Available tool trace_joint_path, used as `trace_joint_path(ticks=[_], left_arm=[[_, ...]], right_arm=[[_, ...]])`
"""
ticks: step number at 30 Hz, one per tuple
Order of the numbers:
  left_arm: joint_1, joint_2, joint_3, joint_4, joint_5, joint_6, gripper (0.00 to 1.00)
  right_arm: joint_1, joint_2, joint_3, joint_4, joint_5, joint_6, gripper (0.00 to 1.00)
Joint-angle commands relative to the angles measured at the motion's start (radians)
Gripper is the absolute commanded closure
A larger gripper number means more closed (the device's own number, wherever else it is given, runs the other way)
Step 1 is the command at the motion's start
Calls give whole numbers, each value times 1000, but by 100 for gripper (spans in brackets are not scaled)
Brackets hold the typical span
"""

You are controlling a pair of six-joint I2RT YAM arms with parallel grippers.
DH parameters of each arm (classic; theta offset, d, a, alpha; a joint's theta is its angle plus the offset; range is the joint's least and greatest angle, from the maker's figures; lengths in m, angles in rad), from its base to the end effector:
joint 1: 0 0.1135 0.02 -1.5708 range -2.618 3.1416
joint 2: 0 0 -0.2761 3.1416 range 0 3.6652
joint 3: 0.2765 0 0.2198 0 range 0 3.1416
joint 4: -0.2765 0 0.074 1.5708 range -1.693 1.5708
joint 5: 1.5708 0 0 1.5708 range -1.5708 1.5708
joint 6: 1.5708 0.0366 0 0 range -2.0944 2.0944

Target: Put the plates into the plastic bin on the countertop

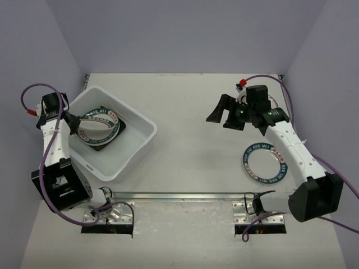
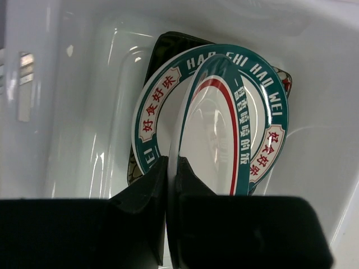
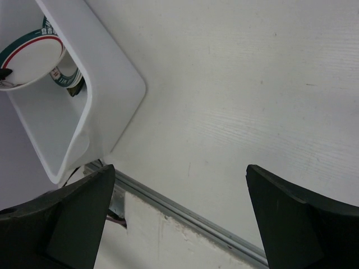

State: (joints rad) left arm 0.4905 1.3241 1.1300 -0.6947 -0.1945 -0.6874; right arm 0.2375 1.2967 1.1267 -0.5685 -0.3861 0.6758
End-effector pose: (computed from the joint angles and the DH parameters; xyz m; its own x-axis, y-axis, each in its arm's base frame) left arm 0.2092 0.1197 0.3140 -0.1678 -0.7954 -0.5824 -0.8748 0.3925 -0.2840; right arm 0.2335 0.0707 0.3300 -0.8161 0.3987 -0.4184 0.0281 0.7504 0.6603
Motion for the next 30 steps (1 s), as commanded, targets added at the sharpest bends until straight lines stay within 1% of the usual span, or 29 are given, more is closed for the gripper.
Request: trace_joint_path(ticks=[1,2,3,4,5,6,7,14,18,20,23,26,27,28,30], left_arm=[[10,42,24,158,89,-14,95],[10,56,38,155,103,-6,89],[9,57,52,139,112,-6,87],[8,70,66,104,110,-5,51],[8,70,65,85,105,-4,34],[8,66,62,71,112,1,13],[8,64,61,64,127,11,0],[6,112,76,-31,124,86,0],[5,132,40,-20,150,134,0],[5,158,53,-49,156,141,0],[0,133,64,-48,213,155,0],[-83,60,143,-54,300,173,0],[-168,38,188,-69,298,173,0],[-239,32,201,-76,296,172,0],[-483,8,270,-99,262,156,0]], right_arm=[[-8,-29,-2,5,3,-39,1],[-9,-30,-2,4,1,-44,1],[-9,-29,-2,1,-4,-44,1],[-10,-24,-2,0,-18,-48,1],[-11,-21,-1,-3,-29,-49,1],[-12,-13,0,-8,-34,-50,1],[-12,-6,2,-12,-34,-51,1],[-13,34,35,-30,-41,-68,1],[-15,72,62,-43,-30,-67,1],[-19,102,89,-60,-28,-63,1],[-21,117,115,-79,33,-53,1],[-24,138,133,-117,303,-23,1],[-27,148,134,-121,412,-27,1],[-27,158,134,-115,444,-40,1],[-31,212,134,-82,630,-145,1]])
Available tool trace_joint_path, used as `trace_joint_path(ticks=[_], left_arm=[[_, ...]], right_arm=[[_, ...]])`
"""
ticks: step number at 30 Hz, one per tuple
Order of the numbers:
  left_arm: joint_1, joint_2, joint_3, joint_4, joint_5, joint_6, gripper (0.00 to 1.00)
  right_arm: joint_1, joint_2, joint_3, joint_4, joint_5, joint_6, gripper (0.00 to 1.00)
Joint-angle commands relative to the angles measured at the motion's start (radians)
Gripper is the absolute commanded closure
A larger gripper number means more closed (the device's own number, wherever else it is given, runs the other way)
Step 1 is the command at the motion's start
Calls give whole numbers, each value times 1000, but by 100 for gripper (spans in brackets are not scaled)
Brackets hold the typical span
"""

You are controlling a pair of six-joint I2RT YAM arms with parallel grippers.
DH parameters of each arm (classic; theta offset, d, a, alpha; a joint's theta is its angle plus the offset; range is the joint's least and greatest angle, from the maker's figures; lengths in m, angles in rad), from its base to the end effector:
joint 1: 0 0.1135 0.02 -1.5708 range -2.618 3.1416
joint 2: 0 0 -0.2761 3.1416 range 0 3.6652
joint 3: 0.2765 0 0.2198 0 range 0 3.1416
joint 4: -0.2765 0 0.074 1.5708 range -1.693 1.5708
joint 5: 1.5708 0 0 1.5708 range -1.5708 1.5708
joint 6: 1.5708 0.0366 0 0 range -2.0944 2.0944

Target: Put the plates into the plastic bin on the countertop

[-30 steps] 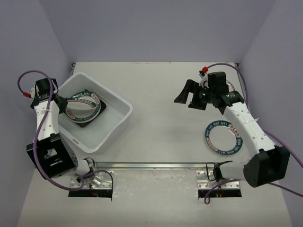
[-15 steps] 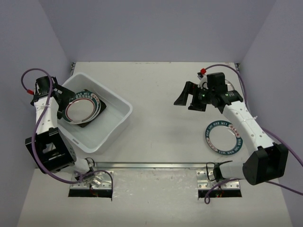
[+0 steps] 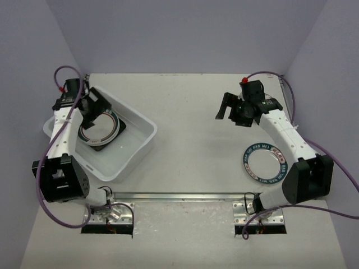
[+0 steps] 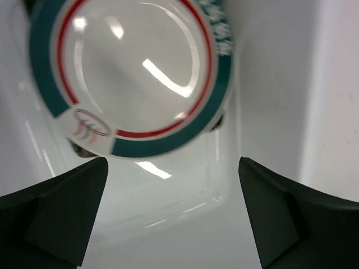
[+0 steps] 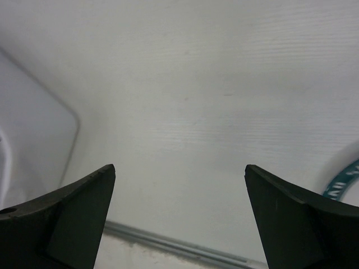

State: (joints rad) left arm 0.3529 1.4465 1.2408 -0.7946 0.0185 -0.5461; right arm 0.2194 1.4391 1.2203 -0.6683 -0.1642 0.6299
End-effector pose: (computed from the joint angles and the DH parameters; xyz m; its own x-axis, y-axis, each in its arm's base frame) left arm 0.2487 0.0909 0.3099 -0.5003 -0.7376 -0.4534 -0.6975 0.6536 -0.2938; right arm 0.2649 0.0652 0.3145 -0.7973 0.4176 -0.4358 0.1908 0.8593 0.4745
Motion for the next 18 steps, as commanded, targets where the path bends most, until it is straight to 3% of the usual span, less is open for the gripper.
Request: trace_joint_path(ticks=[1,4,8,11,14,18], left_arm=[[-419,-119,170,-4,8,8,0],[-597,-133,118,-9,-55,-24,0],[-703,-167,15,-4,-63,-41,0],[-729,-200,-24,-6,-68,-9,0],[-730,-221,-35,-57,-80,42,0],[-730,-241,-26,-122,-98,75,0]], right_arm=[[-15,95,52,43,444,-146,1],[-15,258,158,21,594,-268,1],[-12,527,368,-72,814,-399,1],[-13,650,444,-50,945,-539,1],[-13,742,422,147,921,-722,1],[-18,830,428,248,957,-834,1]])
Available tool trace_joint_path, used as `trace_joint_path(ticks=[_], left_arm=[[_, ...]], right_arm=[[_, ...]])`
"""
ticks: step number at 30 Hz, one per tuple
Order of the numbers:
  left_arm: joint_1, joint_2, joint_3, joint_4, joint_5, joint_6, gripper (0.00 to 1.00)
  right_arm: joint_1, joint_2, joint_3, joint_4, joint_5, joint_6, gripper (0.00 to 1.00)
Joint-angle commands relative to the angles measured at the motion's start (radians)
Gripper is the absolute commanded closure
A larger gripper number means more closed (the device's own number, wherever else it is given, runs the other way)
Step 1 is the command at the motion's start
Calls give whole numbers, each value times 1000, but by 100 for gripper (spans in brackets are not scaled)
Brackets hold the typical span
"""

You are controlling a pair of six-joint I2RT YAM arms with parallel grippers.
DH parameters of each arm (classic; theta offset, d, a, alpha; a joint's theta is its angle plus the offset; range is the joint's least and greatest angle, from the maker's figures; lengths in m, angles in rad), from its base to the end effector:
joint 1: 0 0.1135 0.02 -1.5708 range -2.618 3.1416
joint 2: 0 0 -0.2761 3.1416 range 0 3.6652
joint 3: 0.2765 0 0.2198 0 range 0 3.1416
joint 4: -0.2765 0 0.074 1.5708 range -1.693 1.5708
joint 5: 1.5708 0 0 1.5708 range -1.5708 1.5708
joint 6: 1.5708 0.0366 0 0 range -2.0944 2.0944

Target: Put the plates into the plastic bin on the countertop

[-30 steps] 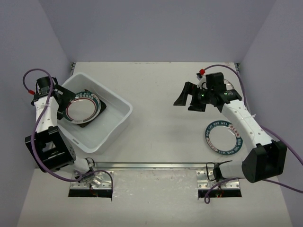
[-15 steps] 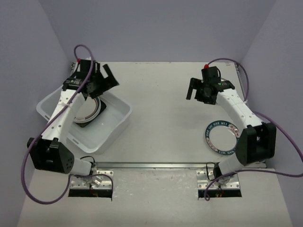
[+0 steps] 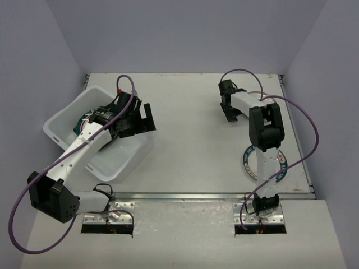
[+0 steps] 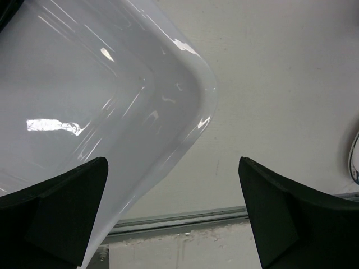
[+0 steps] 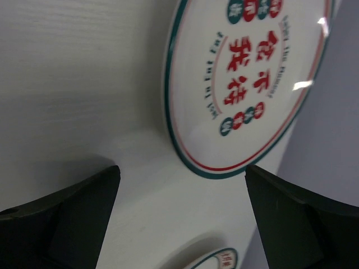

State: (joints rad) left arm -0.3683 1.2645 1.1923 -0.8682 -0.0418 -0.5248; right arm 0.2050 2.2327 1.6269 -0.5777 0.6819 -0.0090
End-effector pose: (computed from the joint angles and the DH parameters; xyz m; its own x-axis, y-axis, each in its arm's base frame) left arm 0.2031 -0.0768 0.3320 -0.8209 -0.2198 -0.5271 -0.0862 0.9601 -0.2661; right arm 0.4319 0.0662 0.1654 -0.9072 -0.1958 -0.3724 0.0669 0.8068 -0.5870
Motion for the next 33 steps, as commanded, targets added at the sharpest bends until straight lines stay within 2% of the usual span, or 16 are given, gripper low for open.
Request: trace_joint_path(ticks=[1,6,9,13,16,19,20,24,28,33], left_arm=[[-9,-57,30,-63,-38,60,0],[-9,-45,114,-153,-51,80,0],[-9,-49,161,-208,-75,85,0],[-9,-73,169,-242,-105,83,0],[-9,-91,146,-244,-89,78,0],[-9,-98,131,-239,-84,78,0],[-9,-101,124,-235,-79,80,0],[-9,-102,111,-214,-56,80,0],[-8,-97,101,-182,-31,80,0],[-9,-78,129,-128,-3,73,0]], right_arm=[[-7,50,22,159,105,-192,1],[-7,110,30,203,-18,-183,4],[-10,154,54,172,-87,-167,20],[-12,199,78,149,-142,-160,34],[-12,223,94,131,-137,-161,75],[-12,231,74,150,-109,-170,84],[-12,228,57,161,-100,-169,90],[-4,184,-9,237,-55,-188,100],[32,71,-122,370,-28,-272,100],[178,-176,-353,640,-20,-453,100]])
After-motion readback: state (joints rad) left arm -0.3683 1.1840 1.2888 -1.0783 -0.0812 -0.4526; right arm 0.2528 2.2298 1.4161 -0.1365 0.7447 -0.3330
